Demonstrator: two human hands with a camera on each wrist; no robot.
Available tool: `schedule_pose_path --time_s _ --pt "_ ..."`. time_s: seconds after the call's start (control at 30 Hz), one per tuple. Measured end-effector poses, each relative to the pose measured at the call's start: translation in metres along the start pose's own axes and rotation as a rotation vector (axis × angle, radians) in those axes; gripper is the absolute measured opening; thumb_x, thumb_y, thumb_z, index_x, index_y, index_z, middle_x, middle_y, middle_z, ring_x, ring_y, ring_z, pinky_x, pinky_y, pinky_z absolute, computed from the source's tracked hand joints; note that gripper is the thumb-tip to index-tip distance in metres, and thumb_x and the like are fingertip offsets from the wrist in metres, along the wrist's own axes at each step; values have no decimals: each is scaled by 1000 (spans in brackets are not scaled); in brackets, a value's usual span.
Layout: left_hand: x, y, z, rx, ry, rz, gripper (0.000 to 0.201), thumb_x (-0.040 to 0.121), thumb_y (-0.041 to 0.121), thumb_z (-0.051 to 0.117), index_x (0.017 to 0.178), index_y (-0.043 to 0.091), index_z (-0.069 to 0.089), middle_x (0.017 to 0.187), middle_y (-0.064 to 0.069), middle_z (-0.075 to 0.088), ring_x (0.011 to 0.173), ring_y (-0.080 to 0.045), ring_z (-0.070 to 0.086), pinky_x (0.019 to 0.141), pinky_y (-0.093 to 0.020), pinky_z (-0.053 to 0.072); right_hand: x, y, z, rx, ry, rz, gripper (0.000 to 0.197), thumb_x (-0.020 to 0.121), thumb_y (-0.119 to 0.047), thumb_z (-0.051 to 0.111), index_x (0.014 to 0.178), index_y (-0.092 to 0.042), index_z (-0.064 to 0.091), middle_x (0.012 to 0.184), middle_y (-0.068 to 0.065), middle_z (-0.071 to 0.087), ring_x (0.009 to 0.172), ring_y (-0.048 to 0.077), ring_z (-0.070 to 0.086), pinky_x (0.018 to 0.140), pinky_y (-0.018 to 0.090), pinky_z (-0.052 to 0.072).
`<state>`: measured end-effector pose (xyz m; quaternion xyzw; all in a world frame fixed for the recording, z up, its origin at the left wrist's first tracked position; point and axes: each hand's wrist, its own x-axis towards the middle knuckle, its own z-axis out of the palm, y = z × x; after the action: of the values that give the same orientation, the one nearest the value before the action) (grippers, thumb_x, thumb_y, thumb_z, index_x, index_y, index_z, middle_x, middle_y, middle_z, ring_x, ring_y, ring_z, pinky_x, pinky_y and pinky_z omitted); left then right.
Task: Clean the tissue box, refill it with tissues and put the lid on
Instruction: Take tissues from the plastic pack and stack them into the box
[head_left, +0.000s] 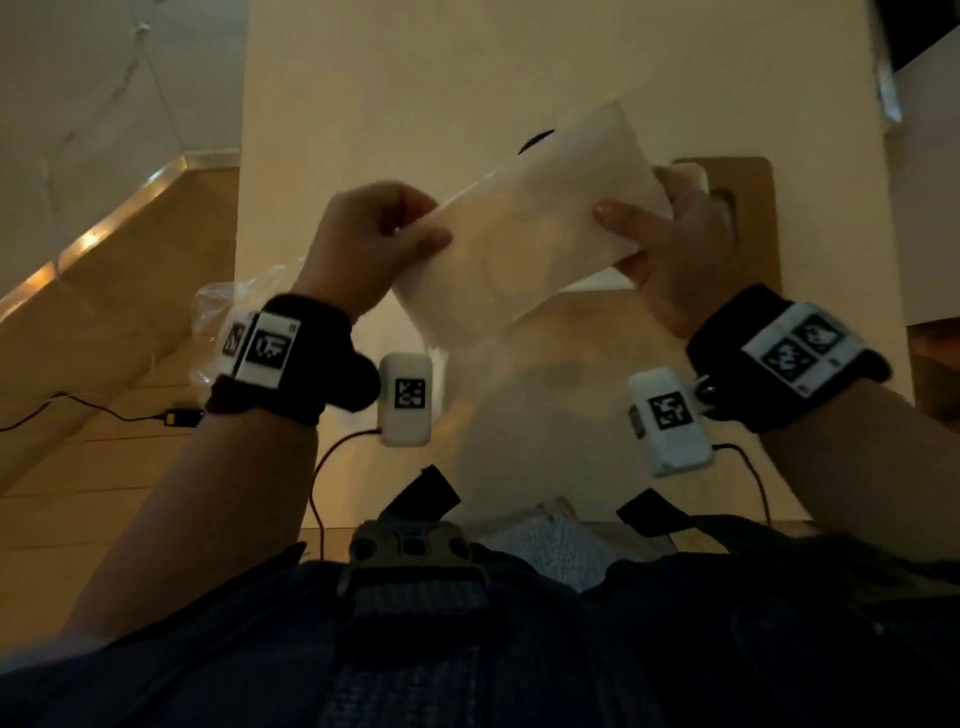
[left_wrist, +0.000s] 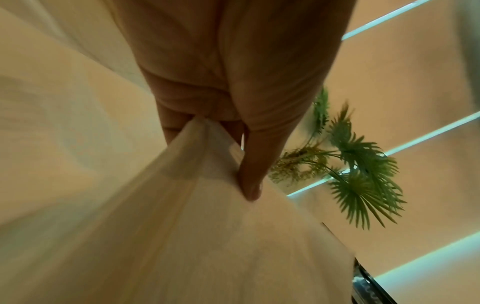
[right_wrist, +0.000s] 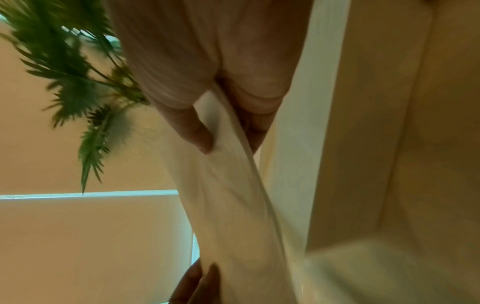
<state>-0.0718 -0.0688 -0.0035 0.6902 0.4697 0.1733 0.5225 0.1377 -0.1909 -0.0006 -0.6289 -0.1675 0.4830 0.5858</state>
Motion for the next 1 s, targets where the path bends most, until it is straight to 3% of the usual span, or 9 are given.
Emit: schedule_pose_path --time_s 0.1,0.17,0.27,0.33,0.47,0.67,0.8,0.9,1.0 --pt "35 22 26 51 -37 71 15 77 11 69 91 17 70 80 3 67 73 -7 60 78 -26 54 8 -5 -46 -348 62 -8 35 73 -20 75 103 -15 57 108 8 67 97 20 67 81 36 56" --pt "55 31 48 135 -77 97 17 78 11 67 94 16 71 86 -2 68 76 -6 60 79 -23 52 13 -7 -67 -631 113 -10 36 80 -16 71 112 -10 56 113 10 65 97 20 64 83 36 54" --pt "77 30 75 368 -113 99 20 80 16 64 99 16 72 102 -8 71 93 -17 63 84 -24 48 23 -8 -81 -933 37 2 31 81 -12 64 110 -2 58 112 19 65 99 31 62 87 47 53" --pt "83 24 85 551 -156 80 23 84 19 60 105 18 71 113 -8 69 104 -24 61 92 -31 47 28 -9 -80 -1073 -24 26 25 81 -12 59 103 0 61 107 23 62 96 35 59 81 43 52" --pt "84 11 89 784 -133 132 30 87 21 52 111 20 69 116 -12 67 108 -36 52 94 -42 42 35 -9 -74 -1270 -38 -14 24 81 -12 60 100 1 58 98 21 58 99 38 54 87 44 42" --pt "83 7 83 717 1 293 28 88 19 50 106 14 71 106 -13 72 97 -37 56 87 -42 45 40 -15 -83 -1264 18 -100 72 71 -18 78 130 -8 37 131 17 44 116 30 45 95 37 39" --pt "80 9 79 761 32 331 30 86 23 49 107 17 70 108 -13 70 98 -37 54 85 -41 44 42 -16 -83 -1354 -135 -265 47 73 -16 76 115 -12 54 119 14 51 99 26 51 91 43 44" --pt "69 15 82 799 -14 336 36 79 27 68 113 20 66 118 -13 59 108 -36 49 92 -43 40 43 -4 -76 -1569 -336 -219 41 77 -27 71 115 -17 60 120 10 54 115 31 46 97 53 38" --pt "53 14 90 896 -169 301 43 75 32 72 116 26 64 125 -8 55 116 -32 47 100 -45 33 45 0 -76 -1566 -344 -232 38 79 -29 67 116 -19 60 122 9 54 120 31 43 99 54 33"
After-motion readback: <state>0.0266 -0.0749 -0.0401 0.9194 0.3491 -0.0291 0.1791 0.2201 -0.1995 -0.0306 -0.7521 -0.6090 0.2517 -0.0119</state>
